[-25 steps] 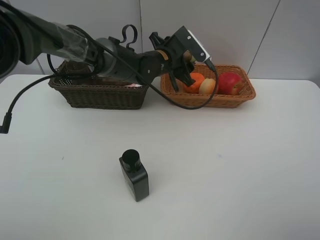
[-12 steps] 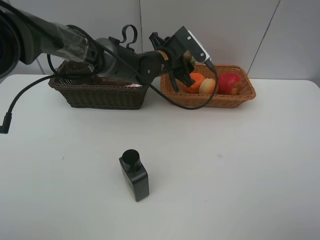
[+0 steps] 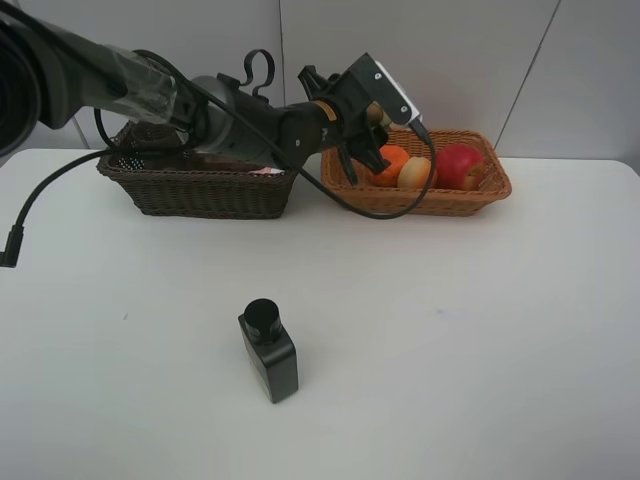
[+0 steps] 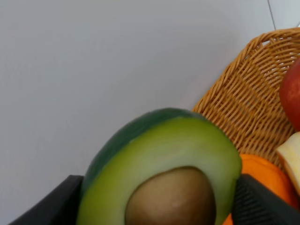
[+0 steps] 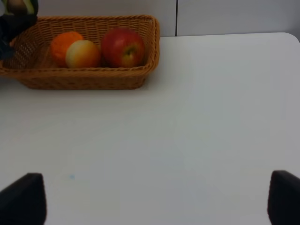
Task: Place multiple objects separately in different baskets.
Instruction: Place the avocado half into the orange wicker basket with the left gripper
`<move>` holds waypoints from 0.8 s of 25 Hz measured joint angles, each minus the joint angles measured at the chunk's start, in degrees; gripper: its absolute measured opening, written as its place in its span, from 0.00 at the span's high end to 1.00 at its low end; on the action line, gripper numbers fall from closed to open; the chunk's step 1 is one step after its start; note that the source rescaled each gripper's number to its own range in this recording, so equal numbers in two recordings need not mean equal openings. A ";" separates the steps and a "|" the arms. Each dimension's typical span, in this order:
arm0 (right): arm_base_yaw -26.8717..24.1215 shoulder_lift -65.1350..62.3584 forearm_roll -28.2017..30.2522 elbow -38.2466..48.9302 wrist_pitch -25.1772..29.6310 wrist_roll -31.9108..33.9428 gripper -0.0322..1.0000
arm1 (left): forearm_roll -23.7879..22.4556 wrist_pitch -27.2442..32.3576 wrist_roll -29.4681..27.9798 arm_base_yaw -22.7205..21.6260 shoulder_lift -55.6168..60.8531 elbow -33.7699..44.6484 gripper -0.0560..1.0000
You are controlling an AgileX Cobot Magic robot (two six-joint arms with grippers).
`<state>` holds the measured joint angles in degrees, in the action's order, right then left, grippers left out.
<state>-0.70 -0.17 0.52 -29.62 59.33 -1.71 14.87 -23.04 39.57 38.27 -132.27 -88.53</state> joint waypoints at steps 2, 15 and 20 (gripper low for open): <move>0.00 0.00 0.00 0.00 0.00 0.00 0.00 | 0.00 0.01 0.00 0.00 0.00 0.00 0.13; 0.00 0.00 0.00 0.00 0.00 0.00 0.00 | 1.32 0.06 -1.63 0.00 0.00 0.00 0.06; 0.00 0.00 0.00 0.00 0.00 0.00 0.00 | 1.32 1.32 -1.89 0.00 0.00 0.00 0.06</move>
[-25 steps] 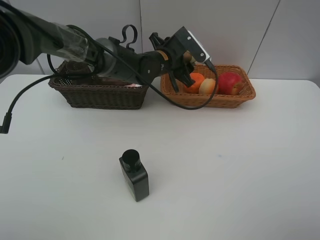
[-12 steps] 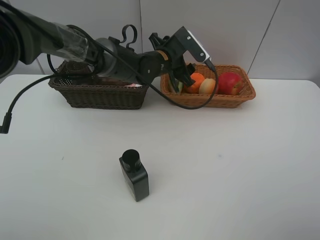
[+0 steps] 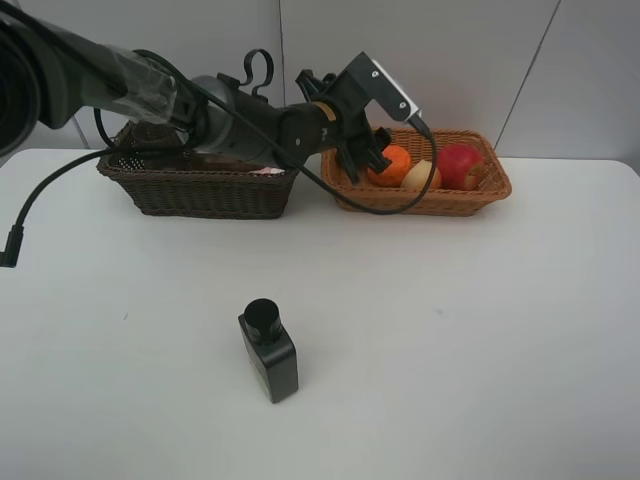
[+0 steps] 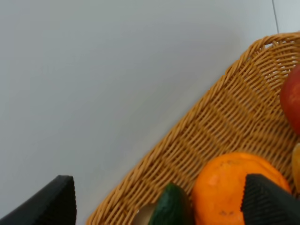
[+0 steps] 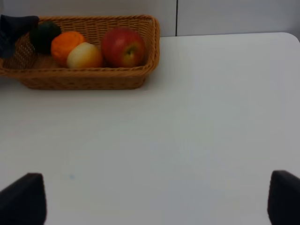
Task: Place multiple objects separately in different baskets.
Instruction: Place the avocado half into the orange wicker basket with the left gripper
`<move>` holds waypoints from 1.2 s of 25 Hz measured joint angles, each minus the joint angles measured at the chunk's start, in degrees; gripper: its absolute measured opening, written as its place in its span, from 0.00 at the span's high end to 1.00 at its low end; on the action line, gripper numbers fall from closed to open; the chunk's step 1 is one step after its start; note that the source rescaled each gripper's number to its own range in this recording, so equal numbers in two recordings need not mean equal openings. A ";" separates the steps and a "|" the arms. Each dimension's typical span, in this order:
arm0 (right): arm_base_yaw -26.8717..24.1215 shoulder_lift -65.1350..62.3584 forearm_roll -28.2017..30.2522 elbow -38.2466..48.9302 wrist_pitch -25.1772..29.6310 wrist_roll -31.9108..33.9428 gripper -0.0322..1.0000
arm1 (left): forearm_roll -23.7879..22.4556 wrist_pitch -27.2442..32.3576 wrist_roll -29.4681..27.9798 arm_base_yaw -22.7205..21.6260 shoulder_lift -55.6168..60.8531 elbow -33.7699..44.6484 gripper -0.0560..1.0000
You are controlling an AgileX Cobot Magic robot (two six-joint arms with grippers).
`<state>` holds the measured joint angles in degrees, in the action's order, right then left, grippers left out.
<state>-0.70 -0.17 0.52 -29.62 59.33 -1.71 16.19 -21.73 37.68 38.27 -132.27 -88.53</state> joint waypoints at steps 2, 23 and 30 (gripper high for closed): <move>0.00 0.00 0.00 0.00 0.00 0.00 0.00 | 0.00 1.29 0.05 0.00 0.00 0.00 0.06; 0.00 0.00 0.00 0.00 0.00 0.00 0.00 | 0.00 5.22 0.05 0.00 0.44 0.00 0.06; 0.00 0.00 0.00 0.00 0.00 0.00 0.00 | -2.95 13.01 0.05 0.00 4.64 0.00 0.06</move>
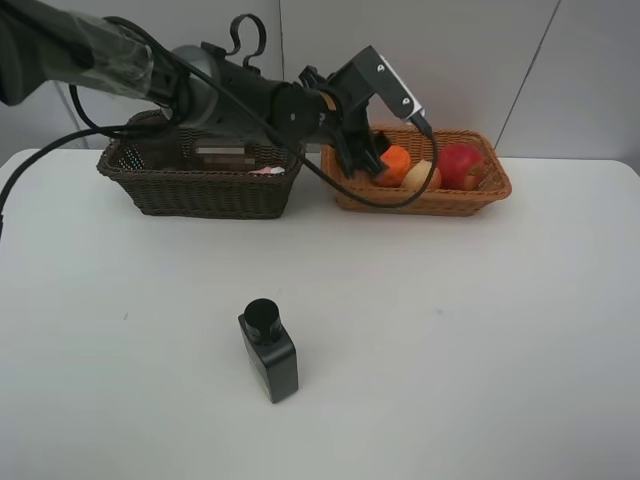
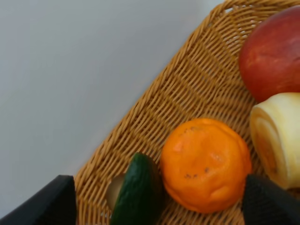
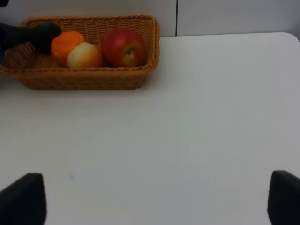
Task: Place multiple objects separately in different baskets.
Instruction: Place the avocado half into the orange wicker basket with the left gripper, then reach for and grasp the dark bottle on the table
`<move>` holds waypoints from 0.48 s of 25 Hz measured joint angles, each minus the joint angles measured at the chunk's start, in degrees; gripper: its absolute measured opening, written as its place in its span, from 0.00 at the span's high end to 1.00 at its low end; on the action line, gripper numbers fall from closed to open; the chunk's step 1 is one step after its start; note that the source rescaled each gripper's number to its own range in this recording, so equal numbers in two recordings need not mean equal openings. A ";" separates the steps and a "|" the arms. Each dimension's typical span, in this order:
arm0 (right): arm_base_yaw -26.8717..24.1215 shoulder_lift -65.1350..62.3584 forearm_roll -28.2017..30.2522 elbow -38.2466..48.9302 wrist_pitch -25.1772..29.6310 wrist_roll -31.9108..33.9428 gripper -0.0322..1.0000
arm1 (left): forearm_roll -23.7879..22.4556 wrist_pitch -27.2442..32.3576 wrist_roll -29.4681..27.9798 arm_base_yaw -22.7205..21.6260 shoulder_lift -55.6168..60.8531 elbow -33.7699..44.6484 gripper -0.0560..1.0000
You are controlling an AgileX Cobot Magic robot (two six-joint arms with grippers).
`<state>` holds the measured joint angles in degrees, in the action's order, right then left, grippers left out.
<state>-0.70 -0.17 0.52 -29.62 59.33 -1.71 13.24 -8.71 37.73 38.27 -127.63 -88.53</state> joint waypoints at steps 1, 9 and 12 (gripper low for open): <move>0.00 0.00 0.00 0.00 0.00 0.00 0.00 | -0.30 0.88 0.00 0.00 0.89 0.00 0.06; 0.00 0.00 0.00 0.00 0.00 0.00 0.00 | -6.67 15.67 0.11 -0.18 9.44 -0.06 0.06; 0.00 0.00 0.00 0.00 0.00 0.00 0.00 | -9.73 23.51 0.13 -0.24 12.24 -0.17 0.06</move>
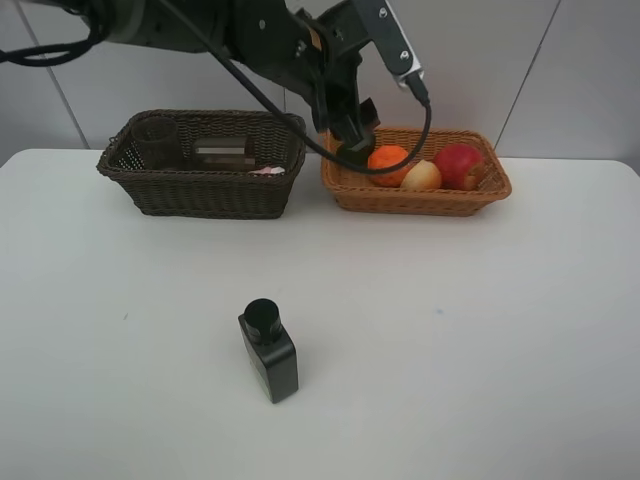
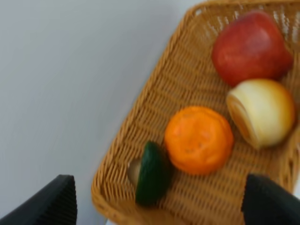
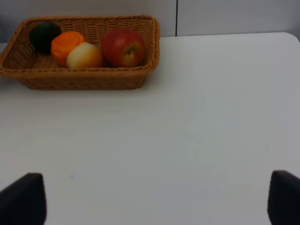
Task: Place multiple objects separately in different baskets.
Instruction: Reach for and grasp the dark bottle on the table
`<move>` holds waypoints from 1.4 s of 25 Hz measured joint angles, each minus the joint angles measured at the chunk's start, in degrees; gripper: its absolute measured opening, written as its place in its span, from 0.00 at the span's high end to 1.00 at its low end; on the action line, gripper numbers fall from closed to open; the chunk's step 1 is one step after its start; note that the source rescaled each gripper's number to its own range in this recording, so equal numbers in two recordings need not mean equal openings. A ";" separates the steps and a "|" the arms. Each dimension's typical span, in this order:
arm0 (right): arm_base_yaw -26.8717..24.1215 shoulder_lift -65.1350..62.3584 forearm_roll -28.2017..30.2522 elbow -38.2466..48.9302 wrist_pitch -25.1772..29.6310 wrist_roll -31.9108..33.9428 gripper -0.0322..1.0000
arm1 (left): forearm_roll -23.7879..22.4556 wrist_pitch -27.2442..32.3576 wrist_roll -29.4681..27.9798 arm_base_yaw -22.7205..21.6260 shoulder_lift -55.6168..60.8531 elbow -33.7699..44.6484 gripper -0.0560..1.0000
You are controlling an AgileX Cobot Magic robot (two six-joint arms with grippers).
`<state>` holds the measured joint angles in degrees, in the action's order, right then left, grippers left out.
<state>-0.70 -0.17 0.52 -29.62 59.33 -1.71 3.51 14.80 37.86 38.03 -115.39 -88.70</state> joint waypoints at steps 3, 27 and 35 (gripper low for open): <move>0.00 0.00 0.00 0.00 0.00 0.00 0.00 | -2.81 8.88 0.05 -0.22 2.83 0.00 0.06; 0.00 0.00 0.00 0.00 0.00 0.00 0.00 | -7.60 51.07 35.19 2.00 12.66 -0.07 0.06; 0.00 0.00 0.00 0.00 0.00 0.00 0.00 | -7.55 52.89 37.94 7.25 12.66 1.88 0.06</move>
<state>-0.70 -0.17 0.52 -29.62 59.33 -1.71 -4.04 67.68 75.80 45.28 -102.73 -86.82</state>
